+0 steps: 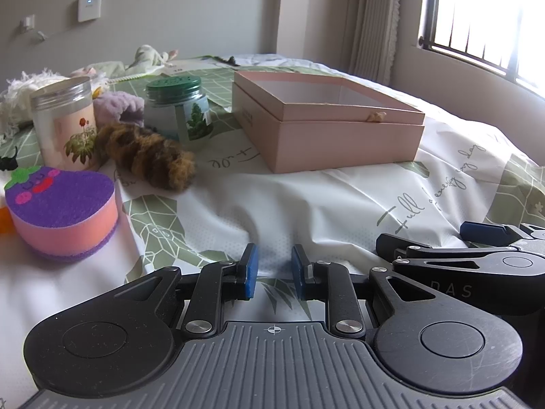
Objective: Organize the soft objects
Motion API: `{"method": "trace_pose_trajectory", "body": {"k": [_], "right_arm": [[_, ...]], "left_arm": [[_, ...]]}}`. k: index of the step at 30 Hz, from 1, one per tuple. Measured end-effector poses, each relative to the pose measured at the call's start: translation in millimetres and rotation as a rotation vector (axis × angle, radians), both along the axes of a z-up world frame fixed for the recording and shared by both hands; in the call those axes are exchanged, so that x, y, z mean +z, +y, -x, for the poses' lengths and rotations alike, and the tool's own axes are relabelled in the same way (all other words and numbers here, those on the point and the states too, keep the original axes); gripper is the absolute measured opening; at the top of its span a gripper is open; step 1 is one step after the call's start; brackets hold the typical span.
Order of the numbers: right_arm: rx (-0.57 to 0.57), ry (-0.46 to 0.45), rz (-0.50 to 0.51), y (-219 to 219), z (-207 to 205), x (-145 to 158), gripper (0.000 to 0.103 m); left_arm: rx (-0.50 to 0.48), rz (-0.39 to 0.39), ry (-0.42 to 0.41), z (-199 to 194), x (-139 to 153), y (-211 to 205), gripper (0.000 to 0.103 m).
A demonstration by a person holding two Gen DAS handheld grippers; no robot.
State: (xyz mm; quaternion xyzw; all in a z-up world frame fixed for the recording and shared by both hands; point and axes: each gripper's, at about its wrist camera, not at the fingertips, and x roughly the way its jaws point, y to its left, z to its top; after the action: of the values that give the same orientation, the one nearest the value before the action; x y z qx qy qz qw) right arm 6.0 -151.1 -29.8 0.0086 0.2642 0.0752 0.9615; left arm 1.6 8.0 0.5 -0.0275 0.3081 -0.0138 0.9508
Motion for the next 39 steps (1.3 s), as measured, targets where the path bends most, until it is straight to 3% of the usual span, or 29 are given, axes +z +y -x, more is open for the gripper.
{"method": "trace_pose_trajectory", "body": {"k": [39], "right_arm": [[0.000, 0.000, 0.001, 0.1, 0.0, -0.1, 0.103]], "left_arm": [[-0.003, 0.004, -0.003, 1.0, -0.9, 2.6, 0.024]]}}
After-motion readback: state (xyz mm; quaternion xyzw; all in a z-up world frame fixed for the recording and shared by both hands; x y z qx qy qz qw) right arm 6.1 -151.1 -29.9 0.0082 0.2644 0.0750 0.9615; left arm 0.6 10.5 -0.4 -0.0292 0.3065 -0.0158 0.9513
